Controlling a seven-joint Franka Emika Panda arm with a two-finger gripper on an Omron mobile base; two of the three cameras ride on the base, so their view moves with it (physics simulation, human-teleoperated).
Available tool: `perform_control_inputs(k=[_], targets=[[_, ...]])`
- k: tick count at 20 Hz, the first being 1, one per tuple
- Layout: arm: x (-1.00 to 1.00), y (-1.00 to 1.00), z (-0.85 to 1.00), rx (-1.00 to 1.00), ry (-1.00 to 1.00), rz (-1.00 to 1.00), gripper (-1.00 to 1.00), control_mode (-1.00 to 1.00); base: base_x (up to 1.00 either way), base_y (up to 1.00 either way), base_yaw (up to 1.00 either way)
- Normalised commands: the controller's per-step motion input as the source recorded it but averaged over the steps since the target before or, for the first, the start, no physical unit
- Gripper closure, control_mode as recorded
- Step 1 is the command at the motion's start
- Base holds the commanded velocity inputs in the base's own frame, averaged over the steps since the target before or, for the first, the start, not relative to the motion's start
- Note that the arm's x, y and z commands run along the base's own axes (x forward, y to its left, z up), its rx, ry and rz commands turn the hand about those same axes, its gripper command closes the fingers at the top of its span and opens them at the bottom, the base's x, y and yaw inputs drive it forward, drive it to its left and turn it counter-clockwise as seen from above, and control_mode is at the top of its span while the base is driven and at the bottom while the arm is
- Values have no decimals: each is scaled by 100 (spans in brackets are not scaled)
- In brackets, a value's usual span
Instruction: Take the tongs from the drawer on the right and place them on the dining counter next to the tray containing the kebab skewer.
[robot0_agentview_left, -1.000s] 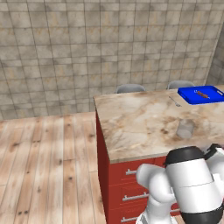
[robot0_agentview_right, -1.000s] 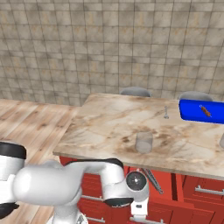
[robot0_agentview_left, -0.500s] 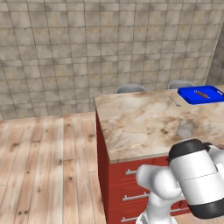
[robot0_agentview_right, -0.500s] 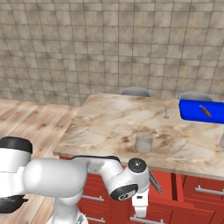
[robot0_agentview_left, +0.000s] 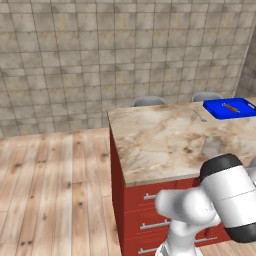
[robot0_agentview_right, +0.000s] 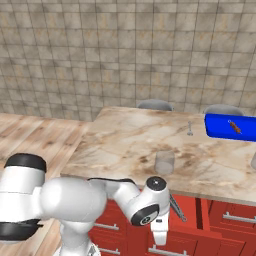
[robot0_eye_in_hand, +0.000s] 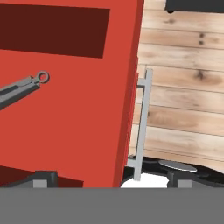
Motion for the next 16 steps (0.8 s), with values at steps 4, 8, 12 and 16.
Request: perform_control_inputs(k=[4,8,12,16], targets=[[0,-2,-18,0,4,0,-100,-100,0,0,0],[0,-1,-16,0,5,0,-100,-100,0,0,0],[0,-3,-10,0,6,0,-100,-100,0,0,0],[0,-2,-8,0,8,0,-100,-100,0,0,0]])
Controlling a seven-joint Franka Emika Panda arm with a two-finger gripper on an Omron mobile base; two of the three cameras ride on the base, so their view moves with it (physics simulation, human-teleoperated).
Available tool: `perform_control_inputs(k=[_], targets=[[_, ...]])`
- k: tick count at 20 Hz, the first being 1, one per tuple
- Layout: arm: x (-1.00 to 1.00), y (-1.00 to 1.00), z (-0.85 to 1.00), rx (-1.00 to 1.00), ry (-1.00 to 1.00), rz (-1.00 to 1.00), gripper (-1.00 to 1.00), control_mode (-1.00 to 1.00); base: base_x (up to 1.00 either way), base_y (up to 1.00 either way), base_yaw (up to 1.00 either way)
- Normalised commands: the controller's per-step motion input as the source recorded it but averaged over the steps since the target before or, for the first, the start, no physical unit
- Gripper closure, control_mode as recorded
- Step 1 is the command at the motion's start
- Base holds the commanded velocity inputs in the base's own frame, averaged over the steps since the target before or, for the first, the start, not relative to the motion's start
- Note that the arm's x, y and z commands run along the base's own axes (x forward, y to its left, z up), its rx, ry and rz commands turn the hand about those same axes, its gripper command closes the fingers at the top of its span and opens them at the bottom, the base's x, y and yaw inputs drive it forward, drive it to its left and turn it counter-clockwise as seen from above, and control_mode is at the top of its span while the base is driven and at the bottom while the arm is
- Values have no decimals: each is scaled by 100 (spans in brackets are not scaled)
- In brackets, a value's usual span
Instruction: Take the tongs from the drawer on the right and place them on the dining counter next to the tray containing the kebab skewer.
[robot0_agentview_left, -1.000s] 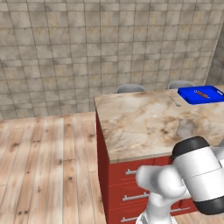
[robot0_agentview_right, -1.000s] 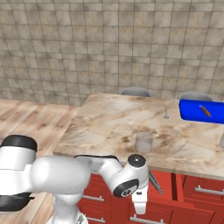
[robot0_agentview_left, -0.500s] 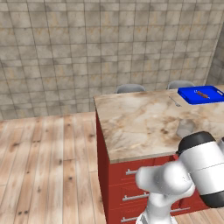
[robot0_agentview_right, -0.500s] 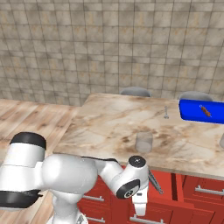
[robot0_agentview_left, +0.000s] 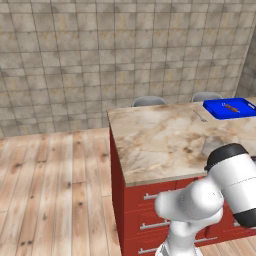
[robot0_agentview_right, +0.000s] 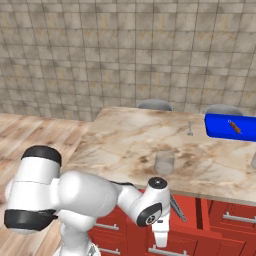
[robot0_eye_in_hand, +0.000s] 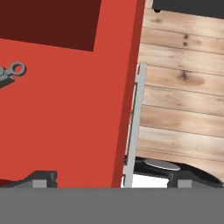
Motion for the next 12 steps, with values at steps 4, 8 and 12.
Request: perform_control_inputs(k=[4,8,12], targets=[[-3,0,-8,0,8,0,-100,-100,0,0,0],[-8,0,-9,0,7,0,-100,-100,0,0,0],[-5,-2,-11,0,3,0,-100,-100,0,0,0]])
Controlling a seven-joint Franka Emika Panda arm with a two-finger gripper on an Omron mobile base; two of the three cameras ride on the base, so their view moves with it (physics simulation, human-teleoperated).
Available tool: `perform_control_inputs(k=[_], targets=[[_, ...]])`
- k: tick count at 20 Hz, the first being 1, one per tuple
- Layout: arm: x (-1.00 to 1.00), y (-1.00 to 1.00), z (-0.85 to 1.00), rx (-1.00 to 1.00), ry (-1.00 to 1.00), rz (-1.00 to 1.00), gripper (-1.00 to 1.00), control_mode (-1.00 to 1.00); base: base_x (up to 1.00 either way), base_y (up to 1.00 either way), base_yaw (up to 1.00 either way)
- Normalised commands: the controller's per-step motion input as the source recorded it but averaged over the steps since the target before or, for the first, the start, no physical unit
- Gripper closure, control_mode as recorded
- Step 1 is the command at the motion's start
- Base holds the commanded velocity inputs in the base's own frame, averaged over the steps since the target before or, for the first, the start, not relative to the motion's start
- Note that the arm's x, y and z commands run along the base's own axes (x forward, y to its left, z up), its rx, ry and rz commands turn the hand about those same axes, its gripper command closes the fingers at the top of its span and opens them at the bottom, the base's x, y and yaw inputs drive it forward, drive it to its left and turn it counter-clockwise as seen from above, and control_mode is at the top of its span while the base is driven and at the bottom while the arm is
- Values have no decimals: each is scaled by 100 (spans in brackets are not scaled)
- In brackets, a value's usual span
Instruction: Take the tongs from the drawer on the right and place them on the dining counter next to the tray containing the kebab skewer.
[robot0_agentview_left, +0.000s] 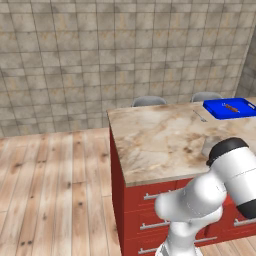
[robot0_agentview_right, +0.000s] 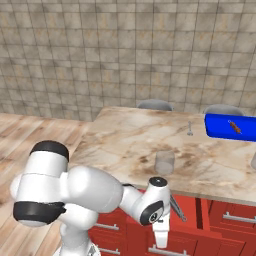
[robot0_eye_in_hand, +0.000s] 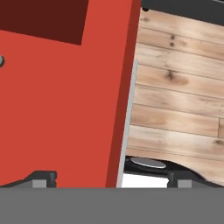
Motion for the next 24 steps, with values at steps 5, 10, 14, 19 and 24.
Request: perform_control_inputs(k=[5,10,14,19,24], targets=[[-7,-7,-8,1,0,0,-100,-100,0,0,0],[-60,-10,-1,0,0,0,-100,-100,0,0,0],[-98,-11,0,0,0,0,-100,-100,0,0,0],[-88,-11,0,0,2,0,-100,-100,0,0,0],[-76,-6,0,0,5,0,-100,-100,0,0,0]])
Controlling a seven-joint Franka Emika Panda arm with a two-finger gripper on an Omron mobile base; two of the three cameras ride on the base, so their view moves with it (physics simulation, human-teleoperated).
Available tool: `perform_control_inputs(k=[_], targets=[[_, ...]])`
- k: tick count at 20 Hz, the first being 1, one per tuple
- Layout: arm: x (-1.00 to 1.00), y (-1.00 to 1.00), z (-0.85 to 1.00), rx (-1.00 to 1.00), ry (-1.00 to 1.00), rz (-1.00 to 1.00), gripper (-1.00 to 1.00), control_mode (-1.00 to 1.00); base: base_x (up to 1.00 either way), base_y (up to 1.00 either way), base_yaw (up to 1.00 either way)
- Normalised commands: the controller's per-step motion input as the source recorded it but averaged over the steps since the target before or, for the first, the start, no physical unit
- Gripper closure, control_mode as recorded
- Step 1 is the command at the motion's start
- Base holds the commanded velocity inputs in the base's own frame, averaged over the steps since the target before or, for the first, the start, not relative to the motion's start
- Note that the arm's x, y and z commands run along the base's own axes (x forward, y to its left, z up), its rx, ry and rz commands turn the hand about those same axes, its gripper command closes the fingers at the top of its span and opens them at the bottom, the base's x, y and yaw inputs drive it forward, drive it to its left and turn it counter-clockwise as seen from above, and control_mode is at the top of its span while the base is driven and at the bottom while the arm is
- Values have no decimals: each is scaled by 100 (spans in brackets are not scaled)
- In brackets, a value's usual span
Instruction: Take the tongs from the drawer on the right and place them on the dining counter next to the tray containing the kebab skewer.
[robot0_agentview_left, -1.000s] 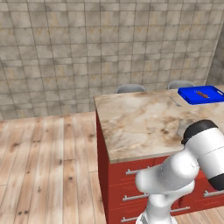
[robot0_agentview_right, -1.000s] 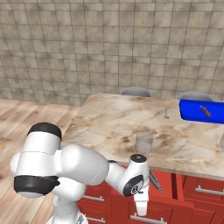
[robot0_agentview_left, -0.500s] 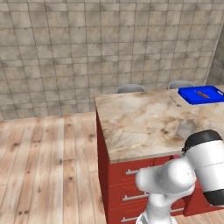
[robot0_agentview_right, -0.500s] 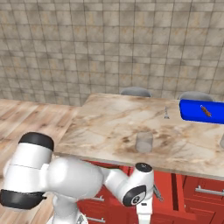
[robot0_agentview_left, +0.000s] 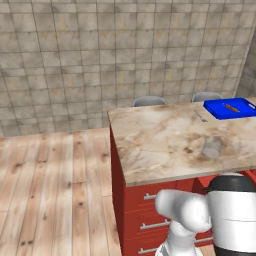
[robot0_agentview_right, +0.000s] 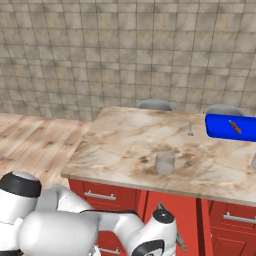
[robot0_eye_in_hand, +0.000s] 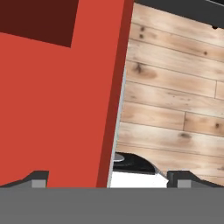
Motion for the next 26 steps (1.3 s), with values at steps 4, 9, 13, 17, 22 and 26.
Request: perform_control_inputs(k=[4,9,13,17,22,26], targets=[[-36,0,0,0,10,0,-100,-100,0,0,0],[-25,0,5,0,10,0,-100,-100,0,0,0],[-14,0,37,0,0,0,-100,-100,0,0,0],[-1,0,67,6,3,0,-100,-100,0,0,0],[0,0,57,6,7,0,-100,-100,0,0,0],[2,0,34,5,10,3,-100,-100,0,0,0]])
